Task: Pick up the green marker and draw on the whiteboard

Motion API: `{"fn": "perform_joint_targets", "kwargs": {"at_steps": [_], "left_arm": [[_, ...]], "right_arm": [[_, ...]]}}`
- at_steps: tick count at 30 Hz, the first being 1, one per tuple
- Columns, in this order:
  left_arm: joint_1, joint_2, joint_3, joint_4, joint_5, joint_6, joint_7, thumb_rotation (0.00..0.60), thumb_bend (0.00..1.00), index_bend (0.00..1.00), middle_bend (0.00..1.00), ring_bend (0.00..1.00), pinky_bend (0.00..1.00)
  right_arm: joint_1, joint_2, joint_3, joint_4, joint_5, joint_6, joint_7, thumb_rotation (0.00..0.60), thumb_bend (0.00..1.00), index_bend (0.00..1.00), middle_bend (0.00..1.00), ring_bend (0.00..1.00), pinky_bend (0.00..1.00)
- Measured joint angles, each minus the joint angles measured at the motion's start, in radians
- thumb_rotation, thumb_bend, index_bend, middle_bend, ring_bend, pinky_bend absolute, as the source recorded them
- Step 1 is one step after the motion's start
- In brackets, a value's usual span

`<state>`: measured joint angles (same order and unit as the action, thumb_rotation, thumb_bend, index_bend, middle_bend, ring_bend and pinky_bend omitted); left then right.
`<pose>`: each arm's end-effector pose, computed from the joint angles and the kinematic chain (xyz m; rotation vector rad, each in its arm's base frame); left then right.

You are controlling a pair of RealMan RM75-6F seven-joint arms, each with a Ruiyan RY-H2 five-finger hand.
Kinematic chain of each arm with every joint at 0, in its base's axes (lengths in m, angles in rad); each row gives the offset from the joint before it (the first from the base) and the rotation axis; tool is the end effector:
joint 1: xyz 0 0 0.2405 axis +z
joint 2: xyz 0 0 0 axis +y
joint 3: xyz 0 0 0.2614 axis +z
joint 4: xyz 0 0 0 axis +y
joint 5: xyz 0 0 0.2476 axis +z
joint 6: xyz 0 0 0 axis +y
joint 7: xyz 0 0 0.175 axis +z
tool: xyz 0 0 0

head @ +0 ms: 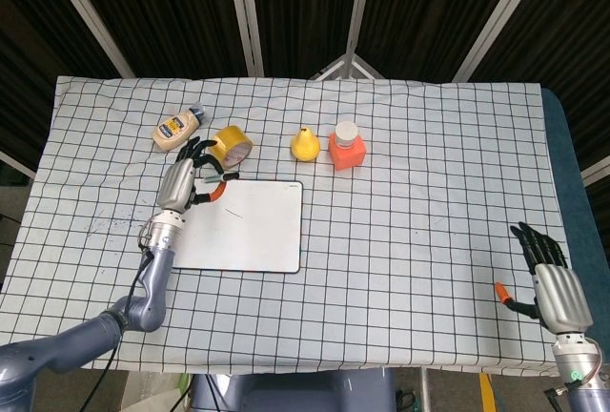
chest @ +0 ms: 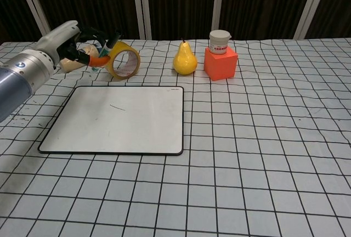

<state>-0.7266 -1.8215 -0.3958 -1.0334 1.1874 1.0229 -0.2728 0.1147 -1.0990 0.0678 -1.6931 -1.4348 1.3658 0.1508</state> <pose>-0.1625 0.4508 -0.0621 -1.3126 -1.3467 -1.4021 -0.3223 -0.2270 0.1120 1.3260 -1.1554 0.9958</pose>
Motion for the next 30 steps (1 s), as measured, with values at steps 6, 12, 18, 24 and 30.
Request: {"fn": "perform_joint_targets", "kwargs": {"at_steps": [6, 12, 18, 24, 30], "left_arm": [[0.002, 0.001, 0.018, -0.08, -0.001, -0.004, 0.031, 0.6, 0.54, 0.67, 0.16, 0.0, 0.04], [-0.01, -0.034, 0.032, -0.114, -0.022, -0.013, 0.093, 0.6, 0.54, 0.67, 0.16, 0.0, 0.04], [-0.022, -0.075, 0.037, -0.115, -0.05, -0.012, 0.154, 0.6, 0.54, 0.67, 0.16, 0.0, 0.04], [-0.031, -0.106, 0.035, -0.112, -0.08, -0.009, 0.2, 0.6, 0.54, 0.67, 0.16, 0.0, 0.04], [-0.036, -0.123, 0.034, -0.113, -0.095, -0.008, 0.224, 0.6, 0.54, 0.67, 0.16, 0.0, 0.04]], "right_arm": [[0.0, 0.001, -0.001, -0.001, -0.003, 0.0, 0.001, 0.6, 0.32, 0.0, 0.0, 0.0, 0.0], [-0.001, 0.004, 0.0, 0.002, -0.002, 0.001, 0.007, 0.6, 0.32, 0.0, 0.0, 0.0, 0.0], [0.0, 0.004, -0.002, 0.006, -0.007, 0.002, 0.006, 0.6, 0.32, 0.0, 0.0, 0.0, 0.0], [0.0, 0.004, -0.002, 0.007, -0.008, 0.002, 0.009, 0.6, 0.32, 0.0, 0.0, 0.0, 0.0], [0.0, 0.004, -0.002, 0.007, -0.009, 0.003, 0.01, 0.6, 0.32, 0.0, 0.0, 0.0, 0.0]]}}
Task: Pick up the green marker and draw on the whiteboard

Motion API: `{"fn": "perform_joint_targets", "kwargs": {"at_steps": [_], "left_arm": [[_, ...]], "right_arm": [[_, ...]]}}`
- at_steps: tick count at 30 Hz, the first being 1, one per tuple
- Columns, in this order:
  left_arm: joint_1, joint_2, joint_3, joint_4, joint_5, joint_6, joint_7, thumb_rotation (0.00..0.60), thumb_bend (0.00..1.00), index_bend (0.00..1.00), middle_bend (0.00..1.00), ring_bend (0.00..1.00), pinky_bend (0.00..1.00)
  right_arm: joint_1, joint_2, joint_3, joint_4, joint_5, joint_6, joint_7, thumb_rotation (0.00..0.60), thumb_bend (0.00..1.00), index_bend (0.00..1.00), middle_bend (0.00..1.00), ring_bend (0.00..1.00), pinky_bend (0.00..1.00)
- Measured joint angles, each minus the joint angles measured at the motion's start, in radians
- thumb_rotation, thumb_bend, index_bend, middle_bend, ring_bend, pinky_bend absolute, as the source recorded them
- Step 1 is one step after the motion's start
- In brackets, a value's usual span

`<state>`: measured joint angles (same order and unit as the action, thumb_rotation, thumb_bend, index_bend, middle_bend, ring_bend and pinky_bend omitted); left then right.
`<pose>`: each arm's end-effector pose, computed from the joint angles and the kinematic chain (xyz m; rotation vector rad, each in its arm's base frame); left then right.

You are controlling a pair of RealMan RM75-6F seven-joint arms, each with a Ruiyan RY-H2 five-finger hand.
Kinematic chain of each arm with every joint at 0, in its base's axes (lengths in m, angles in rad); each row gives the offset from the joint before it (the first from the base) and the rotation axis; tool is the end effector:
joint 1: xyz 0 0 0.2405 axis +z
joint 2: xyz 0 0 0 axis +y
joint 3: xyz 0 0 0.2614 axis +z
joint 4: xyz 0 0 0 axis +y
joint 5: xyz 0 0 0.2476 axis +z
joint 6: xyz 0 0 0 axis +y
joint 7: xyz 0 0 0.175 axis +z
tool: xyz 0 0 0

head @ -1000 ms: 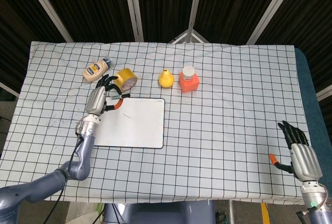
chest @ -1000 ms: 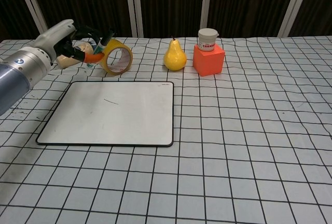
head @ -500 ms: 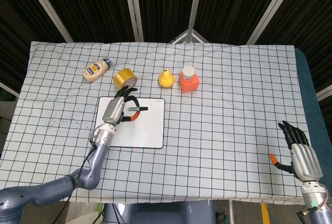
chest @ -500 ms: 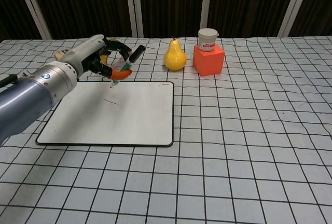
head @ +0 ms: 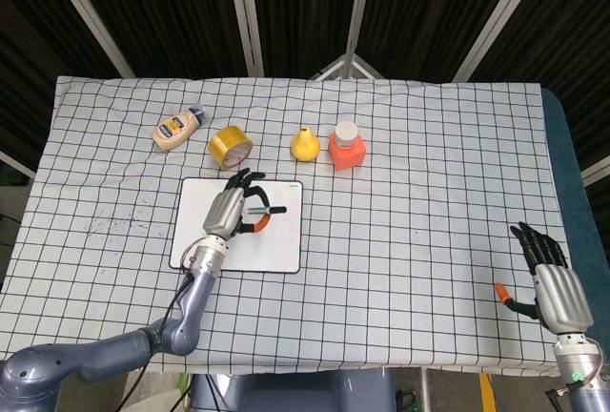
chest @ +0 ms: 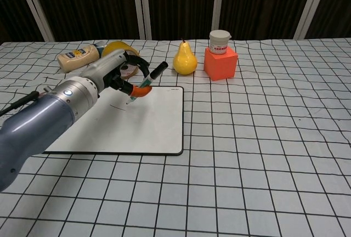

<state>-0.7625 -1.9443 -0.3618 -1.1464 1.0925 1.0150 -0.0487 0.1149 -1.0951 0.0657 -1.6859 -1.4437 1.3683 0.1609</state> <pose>-0.1009 0.4050 -0.1304 -1.4533 -1.4344 -1.3229 -0.3232 -0.2268 0.1137 1.3321 -1.1502 0.9990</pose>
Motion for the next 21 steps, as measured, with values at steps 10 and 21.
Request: {"fn": "perform_joint_targets", "kwargs": {"at_steps": [10, 21], "left_arm": [[-0.003, -0.01, 0.001, 0.002, -0.011, -0.003, 0.017, 0.6, 0.54, 0.67, 0.16, 0.0, 0.04], [-0.002, -0.013, 0.006, 0.002, -0.012, -0.007, 0.021, 0.6, 0.54, 0.67, 0.16, 0.0, 0.04]], "right_arm": [[0.0, 0.0, 0.0, -0.001, 0.0, 0.0, 0.001, 0.6, 0.32, 0.0, 0.0, 0.0, 0.0], [0.0, 0.001, -0.001, -0.001, 0.001, 0.0, 0.001, 0.6, 0.32, 0.0, 0.0, 0.0, 0.0]]}}
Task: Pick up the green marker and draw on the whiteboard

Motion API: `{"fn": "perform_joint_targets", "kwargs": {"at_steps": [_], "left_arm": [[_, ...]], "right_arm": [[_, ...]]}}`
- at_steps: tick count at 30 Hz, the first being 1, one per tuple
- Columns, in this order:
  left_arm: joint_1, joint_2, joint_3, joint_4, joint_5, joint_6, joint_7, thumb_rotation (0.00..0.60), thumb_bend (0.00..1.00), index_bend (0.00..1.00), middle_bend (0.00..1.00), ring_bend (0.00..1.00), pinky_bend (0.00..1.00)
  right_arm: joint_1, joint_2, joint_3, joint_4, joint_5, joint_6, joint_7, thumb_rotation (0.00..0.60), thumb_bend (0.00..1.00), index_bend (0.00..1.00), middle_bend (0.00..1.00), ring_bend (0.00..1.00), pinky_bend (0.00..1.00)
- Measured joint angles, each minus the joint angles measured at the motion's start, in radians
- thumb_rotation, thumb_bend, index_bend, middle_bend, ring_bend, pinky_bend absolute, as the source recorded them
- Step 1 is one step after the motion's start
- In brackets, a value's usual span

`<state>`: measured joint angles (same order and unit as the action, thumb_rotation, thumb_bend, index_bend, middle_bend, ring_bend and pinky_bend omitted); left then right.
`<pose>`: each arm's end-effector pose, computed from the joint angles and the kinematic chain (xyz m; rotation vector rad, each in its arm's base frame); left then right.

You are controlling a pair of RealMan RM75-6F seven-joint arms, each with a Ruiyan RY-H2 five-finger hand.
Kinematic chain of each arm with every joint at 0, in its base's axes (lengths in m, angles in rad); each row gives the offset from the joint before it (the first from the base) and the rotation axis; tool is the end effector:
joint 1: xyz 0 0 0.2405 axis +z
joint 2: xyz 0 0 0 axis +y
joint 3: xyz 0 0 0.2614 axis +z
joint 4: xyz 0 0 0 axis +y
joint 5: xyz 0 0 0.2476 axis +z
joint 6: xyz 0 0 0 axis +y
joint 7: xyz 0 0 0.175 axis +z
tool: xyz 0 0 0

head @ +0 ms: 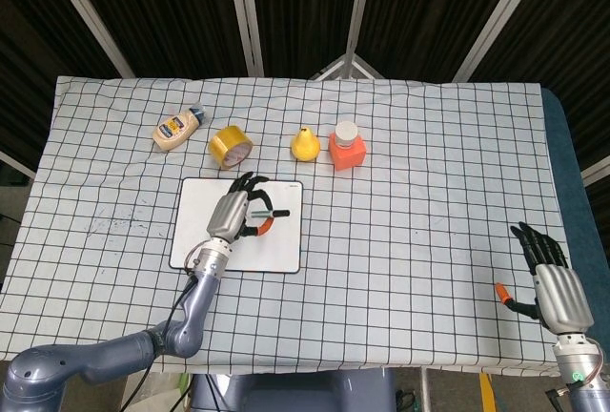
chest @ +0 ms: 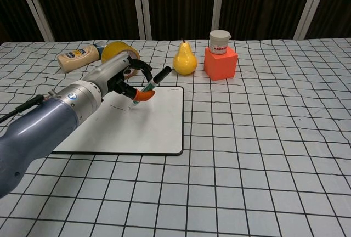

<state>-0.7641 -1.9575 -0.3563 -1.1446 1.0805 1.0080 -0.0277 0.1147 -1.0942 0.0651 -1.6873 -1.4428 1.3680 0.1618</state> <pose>-0.0994 0.4008 -0.1375 -1.4684 -1.4416 -1.3006 -0.3233 -0.2266 0.1138 1.3310 -1.1524 0.9988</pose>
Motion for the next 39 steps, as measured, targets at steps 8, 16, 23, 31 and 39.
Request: {"fn": "perform_joint_targets", "kwargs": {"at_steps": [8, 16, 23, 31, 39], "left_arm": [[0.009, 0.006, 0.012, 0.0, -0.003, 0.0, 0.013, 0.6, 0.54, 0.67, 0.16, 0.0, 0.04], [0.033, 0.022, 0.028, -0.017, -0.009, 0.004, 0.021, 0.6, 0.55, 0.67, 0.16, 0.0, 0.04], [0.079, 0.056, 0.062, -0.062, -0.012, 0.018, 0.024, 0.6, 0.54, 0.67, 0.16, 0.0, 0.04], [0.139, 0.114, 0.087, -0.168, 0.023, 0.08, -0.015, 0.6, 0.55, 0.67, 0.16, 0.01, 0.04], [0.187, 0.21, 0.092, -0.315, 0.166, 0.208, -0.083, 0.6, 0.55, 0.67, 0.17, 0.01, 0.04]], "right_arm": [[-0.001, 0.0, -0.001, 0.0, -0.002, 0.001, -0.001, 0.6, 0.32, 0.0, 0.0, 0.0, 0.0], [-0.002, 0.0, 0.0, -0.001, 0.0, 0.004, -0.003, 0.6, 0.32, 0.0, 0.0, 0.0, 0.0], [-0.002, -0.002, 0.002, 0.0, 0.003, 0.007, -0.008, 0.6, 0.32, 0.0, 0.0, 0.0, 0.0], [-0.006, -0.006, 0.003, -0.002, 0.004, 0.014, -0.017, 0.6, 0.32, 0.0, 0.0, 0.0, 0.0], [-0.006, -0.007, 0.003, -0.004, 0.006, 0.014, -0.021, 0.6, 0.32, 0.0, 0.0, 0.0, 0.0]]}}
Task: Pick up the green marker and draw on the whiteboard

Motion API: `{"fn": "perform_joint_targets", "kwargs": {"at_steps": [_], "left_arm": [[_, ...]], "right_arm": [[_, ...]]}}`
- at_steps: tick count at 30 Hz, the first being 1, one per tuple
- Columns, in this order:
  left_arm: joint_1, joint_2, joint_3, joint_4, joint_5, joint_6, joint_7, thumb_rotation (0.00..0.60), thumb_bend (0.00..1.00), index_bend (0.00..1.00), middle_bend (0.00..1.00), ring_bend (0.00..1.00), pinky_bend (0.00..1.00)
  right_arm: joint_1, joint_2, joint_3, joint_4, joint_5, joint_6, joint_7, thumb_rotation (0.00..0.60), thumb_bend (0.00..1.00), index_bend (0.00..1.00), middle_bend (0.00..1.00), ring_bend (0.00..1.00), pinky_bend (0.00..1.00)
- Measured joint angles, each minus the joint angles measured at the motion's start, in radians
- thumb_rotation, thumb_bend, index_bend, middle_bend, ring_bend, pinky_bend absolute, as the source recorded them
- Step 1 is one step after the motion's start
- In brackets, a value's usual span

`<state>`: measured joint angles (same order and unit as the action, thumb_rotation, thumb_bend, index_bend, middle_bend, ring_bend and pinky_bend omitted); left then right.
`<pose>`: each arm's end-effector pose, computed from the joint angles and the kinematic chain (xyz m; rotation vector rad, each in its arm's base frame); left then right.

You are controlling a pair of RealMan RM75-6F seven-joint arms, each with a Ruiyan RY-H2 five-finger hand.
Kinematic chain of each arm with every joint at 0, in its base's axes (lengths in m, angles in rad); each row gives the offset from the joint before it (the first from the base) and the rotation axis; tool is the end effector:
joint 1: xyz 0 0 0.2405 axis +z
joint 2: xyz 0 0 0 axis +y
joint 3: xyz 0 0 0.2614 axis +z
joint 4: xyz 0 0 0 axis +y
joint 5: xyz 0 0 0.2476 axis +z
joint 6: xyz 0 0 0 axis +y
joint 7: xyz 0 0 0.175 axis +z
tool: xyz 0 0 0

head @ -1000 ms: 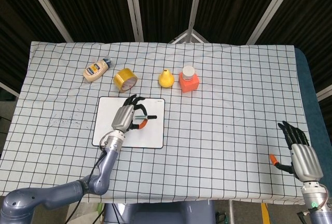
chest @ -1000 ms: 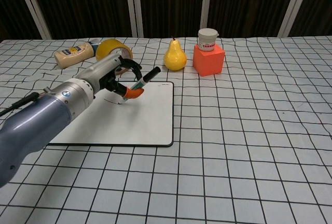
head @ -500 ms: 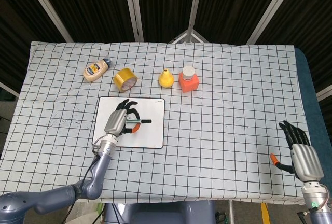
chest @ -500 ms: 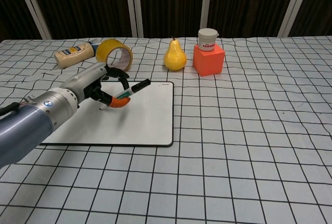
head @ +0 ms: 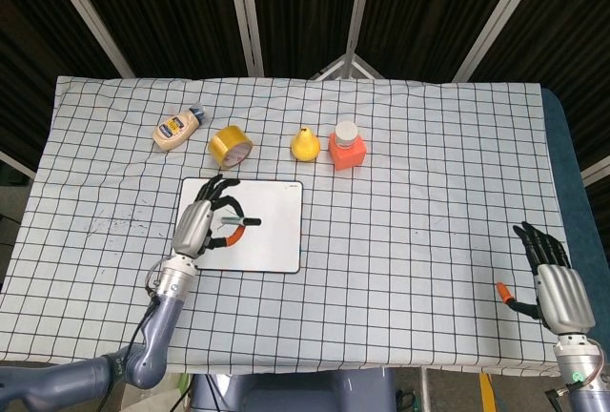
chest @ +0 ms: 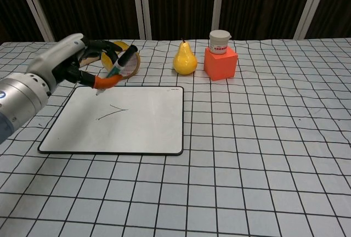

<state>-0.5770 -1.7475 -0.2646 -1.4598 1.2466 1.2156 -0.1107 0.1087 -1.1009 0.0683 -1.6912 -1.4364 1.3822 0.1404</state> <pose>-0.1251 0.3544 -0.0663 -1.3791 -1.3924 -1.4881 -0.3226 -0.2255 0.1142 1.3193 -1.1368 0.9957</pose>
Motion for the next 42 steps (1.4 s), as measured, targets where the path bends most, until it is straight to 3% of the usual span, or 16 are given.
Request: {"fn": "perform_joint_targets", "kwargs": {"at_steps": [13, 33, 37, 42], "left_arm": [[0.002, 0.067, -0.04, -0.031, -0.048, -0.03, 0.015, 0.6, 0.55, 0.67, 0.17, 0.01, 0.04], [-0.08, -0.008, -0.042, 0.129, -0.074, -0.109, 0.103, 0.6, 0.55, 0.68, 0.17, 0.01, 0.04], [-0.085, 0.008, -0.017, 0.16, -0.051, -0.109, 0.169, 0.6, 0.55, 0.68, 0.17, 0.01, 0.04], [-0.088, 0.058, 0.031, 0.193, -0.032, -0.11, 0.366, 0.6, 0.53, 0.67, 0.16, 0.01, 0.04]], "right_arm": [[0.0, 0.001, -0.002, -0.003, -0.001, -0.004, 0.001, 0.6, 0.32, 0.0, 0.0, 0.0, 0.0], [0.008, 0.009, -0.002, 0.001, 0.003, -0.023, 0.017, 0.6, 0.32, 0.0, 0.0, 0.0, 0.0], [0.009, 0.01, -0.003, 0.001, 0.003, -0.025, 0.017, 0.6, 0.32, 0.0, 0.0, 0.0, 0.0], [0.01, 0.008, -0.003, -0.002, 0.004, -0.027, 0.007, 0.6, 0.32, 0.0, 0.0, 0.0, 0.0]]}}
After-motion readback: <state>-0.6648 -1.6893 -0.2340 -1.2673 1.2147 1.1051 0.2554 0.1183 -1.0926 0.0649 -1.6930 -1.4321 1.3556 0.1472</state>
